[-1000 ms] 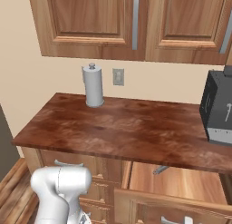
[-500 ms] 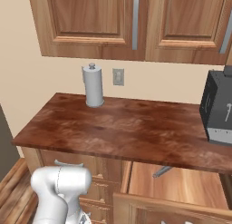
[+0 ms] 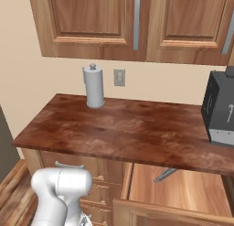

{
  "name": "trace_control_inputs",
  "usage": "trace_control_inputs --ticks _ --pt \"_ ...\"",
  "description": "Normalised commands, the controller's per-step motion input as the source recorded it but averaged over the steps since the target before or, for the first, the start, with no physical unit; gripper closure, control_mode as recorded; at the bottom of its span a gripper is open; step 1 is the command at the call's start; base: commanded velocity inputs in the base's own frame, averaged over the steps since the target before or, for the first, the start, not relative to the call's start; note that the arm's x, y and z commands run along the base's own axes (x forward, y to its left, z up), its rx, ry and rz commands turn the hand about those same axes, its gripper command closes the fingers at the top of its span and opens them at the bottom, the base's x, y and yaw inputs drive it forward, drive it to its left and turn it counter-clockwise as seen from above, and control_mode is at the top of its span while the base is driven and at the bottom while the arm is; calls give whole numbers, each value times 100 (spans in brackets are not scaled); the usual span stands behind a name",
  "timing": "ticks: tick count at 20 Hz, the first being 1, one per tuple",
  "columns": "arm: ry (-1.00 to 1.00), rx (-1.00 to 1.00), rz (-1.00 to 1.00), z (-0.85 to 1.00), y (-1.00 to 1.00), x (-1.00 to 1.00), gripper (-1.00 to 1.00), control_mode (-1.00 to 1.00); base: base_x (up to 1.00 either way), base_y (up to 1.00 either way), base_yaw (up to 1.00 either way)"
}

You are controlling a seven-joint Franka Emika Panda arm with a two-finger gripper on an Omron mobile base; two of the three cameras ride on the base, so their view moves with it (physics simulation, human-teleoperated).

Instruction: Take the tongs from the drawer on the right and place them on the dining counter next to the tray containing the hot dog.

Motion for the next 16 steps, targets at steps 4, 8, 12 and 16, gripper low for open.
trace_control_inputs --ticks 4,8,12,16 --pt "0 0 0 0 0 -19 -100 -100 0 0 0" --pt "0 -1 0 1 0 -34 -100 -100 0 0 0" --pt "0 -6 0 12 0 -42 -100 -100 0 0 0" --pt "0 -12 0 11 0 -42 -100 -100 0 0 0"
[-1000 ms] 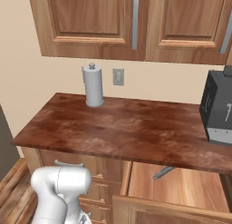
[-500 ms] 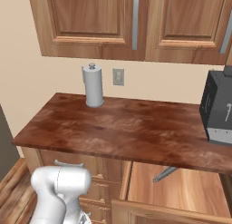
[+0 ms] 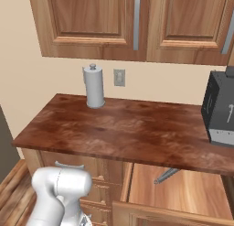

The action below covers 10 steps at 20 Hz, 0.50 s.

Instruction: Take the tongs from the drawer on the right and place them on the dining counter next to the tray containing the hot dog.

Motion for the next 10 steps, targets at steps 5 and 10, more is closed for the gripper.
trace_control_inputs --ticks 5,10 --pt "0 -11 0 28 0 -58 -100 -100 0 0 0" --pt "3 -12 0 31 0 -59 -100 -100 0 0 0"
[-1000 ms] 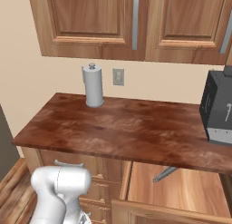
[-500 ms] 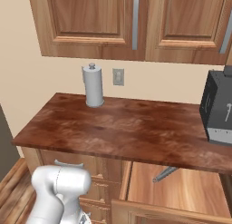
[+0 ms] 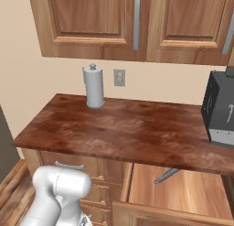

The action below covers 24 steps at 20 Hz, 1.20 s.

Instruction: Take the tongs from the drawer on the right and place them on the dining counter next to the tray containing the hot dog.

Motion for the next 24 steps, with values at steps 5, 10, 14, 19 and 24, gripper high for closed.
trace_control_inputs --ticks 5,10,14,19,24 --pt "12 -11 -3 34 0 -54 -100 -100 0 0 0" --pt "13 -10 -4 24 0 -39 -100 -100 0 0 0" --pt "8 -9 -1 22 0 -6 -100 -100 0 0 0" --pt "6 -8 0 25 0 0 -100 -100 0 0 0" --pt "10 -5 0 31 0 0 -100 -100 0 0 0"
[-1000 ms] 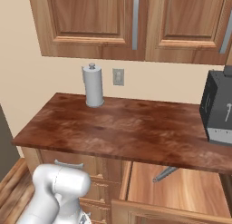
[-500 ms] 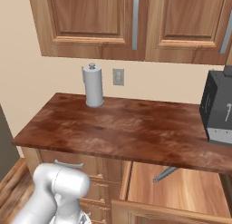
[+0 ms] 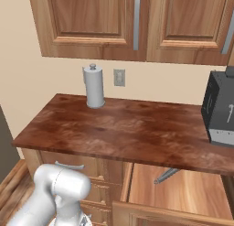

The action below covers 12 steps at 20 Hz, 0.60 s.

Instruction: Take the tongs from the drawer on the right and place them on the dining counter next to the tray containing the hot dog.

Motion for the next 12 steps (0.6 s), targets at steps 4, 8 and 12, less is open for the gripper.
trace_control_inputs --ticks 4,8,12 --pt "10 -4 0 33 0 -3 -100 -100 0 0 0" --pt "9 -5 0 35 2 -19 -100 -100 0 0 0" --pt "10 -5 -2 42 0 -36 -100 -100 0 0 0"
